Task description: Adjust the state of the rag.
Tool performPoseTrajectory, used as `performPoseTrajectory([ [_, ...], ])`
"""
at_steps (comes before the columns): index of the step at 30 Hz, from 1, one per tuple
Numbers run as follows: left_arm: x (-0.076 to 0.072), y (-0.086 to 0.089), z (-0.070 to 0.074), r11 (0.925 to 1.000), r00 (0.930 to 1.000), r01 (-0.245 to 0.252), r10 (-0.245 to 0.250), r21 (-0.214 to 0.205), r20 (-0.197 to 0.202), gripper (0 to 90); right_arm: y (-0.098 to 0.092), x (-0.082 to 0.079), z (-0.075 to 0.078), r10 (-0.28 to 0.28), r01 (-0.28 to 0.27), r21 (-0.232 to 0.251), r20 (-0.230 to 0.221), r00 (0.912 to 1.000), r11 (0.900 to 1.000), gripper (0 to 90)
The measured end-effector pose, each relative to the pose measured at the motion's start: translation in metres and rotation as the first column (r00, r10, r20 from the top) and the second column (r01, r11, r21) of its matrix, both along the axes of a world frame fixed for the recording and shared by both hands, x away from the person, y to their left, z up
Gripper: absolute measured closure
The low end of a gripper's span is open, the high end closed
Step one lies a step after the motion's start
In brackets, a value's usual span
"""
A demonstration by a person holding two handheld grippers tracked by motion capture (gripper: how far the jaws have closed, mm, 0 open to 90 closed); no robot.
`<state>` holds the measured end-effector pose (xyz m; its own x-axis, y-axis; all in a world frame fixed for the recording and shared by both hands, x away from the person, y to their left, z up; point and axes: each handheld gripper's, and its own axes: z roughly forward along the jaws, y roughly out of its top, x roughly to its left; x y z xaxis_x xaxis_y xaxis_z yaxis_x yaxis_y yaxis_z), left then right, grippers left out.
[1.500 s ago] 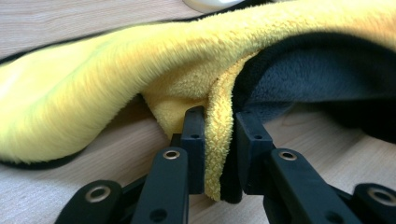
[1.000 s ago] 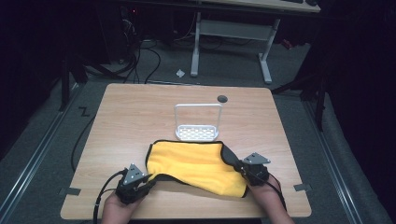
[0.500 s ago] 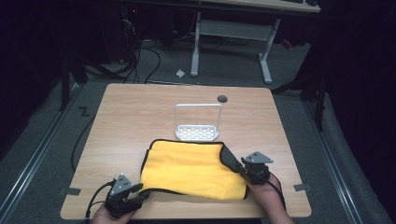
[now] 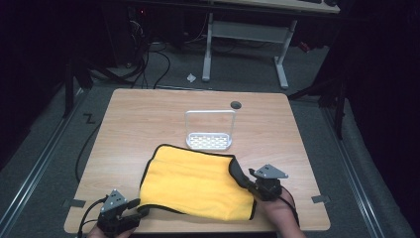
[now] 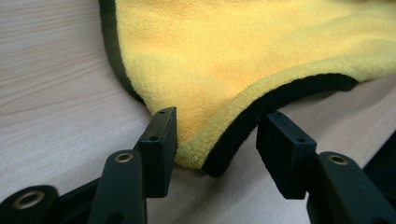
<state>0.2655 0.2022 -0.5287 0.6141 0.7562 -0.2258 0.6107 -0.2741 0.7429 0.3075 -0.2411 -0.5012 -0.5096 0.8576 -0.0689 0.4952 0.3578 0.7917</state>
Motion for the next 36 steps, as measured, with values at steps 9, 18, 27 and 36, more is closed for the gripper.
performPoseTrajectory([
  [9, 0.007, -0.003, 0.003, 0.9991, 0.9999, 0.012, -0.012, -0.042, -0.002, 41.1, 0.015, 0.013, -0.012, -0.033, 0.038, -0.183, 0.034, 0.9989, 0.9824, 86.5],
  [18, 0.007, -0.007, 0.001, 0.998, 0.9989, 0.041, -0.042, -0.049, -0.023, 38.6, -0.051, 0.067, -0.006, -0.258, 0.254, -0.135, -0.009, 0.9661, 0.9576, 63.0],
  [27, -0.004, -0.005, 0.006, 0.994, 0.9983, 0.05, -0.052, -0.098, -0.024, 35.4, -0.032, 0.007, 0.004, -0.133, 0.133, 0.009, -0.024, 0.9909, 0.9911, 56.7],
  [36, -0.002, 0.006, 0.016, 0.9893, 0.9993, -0.003, 0.008, -0.146, 0.035, 47.0, -0.018, 0.004, -0.019, -0.077, 0.062, -0.152, -0.101, 0.9919, 0.9865, 90.0],
])
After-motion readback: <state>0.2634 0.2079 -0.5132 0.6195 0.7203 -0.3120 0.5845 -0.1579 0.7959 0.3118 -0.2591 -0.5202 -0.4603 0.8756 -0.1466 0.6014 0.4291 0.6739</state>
